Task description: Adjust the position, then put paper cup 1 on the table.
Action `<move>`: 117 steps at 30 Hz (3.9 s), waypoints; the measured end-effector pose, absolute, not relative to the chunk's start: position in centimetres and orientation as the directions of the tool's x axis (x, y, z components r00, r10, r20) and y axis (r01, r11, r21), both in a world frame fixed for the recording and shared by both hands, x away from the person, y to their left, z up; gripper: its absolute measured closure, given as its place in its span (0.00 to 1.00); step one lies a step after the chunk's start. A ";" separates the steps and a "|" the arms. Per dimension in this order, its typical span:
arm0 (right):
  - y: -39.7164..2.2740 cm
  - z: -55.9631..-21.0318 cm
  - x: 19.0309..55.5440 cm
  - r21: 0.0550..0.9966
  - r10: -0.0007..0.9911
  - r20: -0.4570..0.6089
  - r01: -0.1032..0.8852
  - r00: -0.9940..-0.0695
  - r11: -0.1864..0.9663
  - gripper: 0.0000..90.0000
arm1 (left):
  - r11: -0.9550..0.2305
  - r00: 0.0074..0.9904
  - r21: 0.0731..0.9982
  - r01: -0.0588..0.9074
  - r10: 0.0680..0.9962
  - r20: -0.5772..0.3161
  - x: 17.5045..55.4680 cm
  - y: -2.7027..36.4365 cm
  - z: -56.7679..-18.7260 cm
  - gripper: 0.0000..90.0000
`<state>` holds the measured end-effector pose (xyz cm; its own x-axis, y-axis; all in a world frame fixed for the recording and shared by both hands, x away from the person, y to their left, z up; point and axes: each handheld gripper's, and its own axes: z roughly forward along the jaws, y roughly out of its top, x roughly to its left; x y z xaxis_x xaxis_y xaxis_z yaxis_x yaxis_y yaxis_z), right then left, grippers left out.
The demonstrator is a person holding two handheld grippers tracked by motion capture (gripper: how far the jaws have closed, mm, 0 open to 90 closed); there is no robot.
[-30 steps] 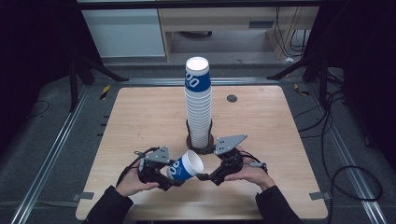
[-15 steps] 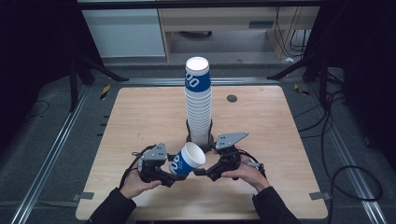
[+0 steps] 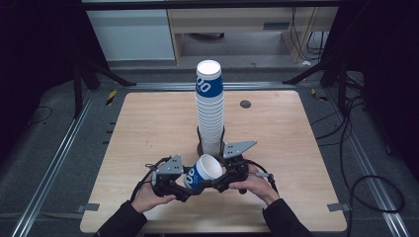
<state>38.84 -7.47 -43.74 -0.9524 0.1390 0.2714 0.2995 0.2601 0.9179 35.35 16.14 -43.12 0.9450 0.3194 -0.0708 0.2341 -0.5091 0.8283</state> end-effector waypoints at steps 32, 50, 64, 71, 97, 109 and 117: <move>-13.1 -41.0 40.1 0.923 0.438 0.150 0.284 -0.887 0.259 0.22 | -0.466 0.848 0.796 0.387 0.518 -0.110 38.0 19.7 -44.0 0.22; -17.7 -39.8 42.2 0.879 0.726 0.040 0.370 -0.686 0.301 0.21 | -0.378 0.735 0.795 0.474 0.668 -0.121 39.5 22.7 -44.1 0.21; -19.8 -41.5 46.8 0.790 0.847 -0.066 0.491 -0.527 0.367 0.21 | -0.356 0.689 0.793 0.494 0.716 -0.108 40.1 23.9 -44.0 0.20; -20.5 -43.2 48.7 0.746 0.873 -0.066 0.557 -0.483 0.365 0.20 | -0.353 0.685 0.794 0.495 0.720 -0.107 40.1 24.0 -44.0 0.19; -20.8 -45.6 50.1 0.671 0.878 -0.060 0.632 -0.475 0.387 0.07 | -0.358 0.689 0.790 0.498 0.716 -0.109 40.1 24.1 -44.0 0.18; -21.3 -42.9 48.6 0.785 0.894 -0.058 0.533 -0.444 0.316 0.07 | -0.359 0.687 0.788 0.500 0.718 -0.110 40.1 24.1 -44.0 0.18; -21.4 -40.0 46.8 0.858 0.888 -0.035 0.441 -0.459 0.262 0.08 | -0.360 0.685 0.785 0.504 0.721 -0.109 40.1 24.1 -44.1 0.18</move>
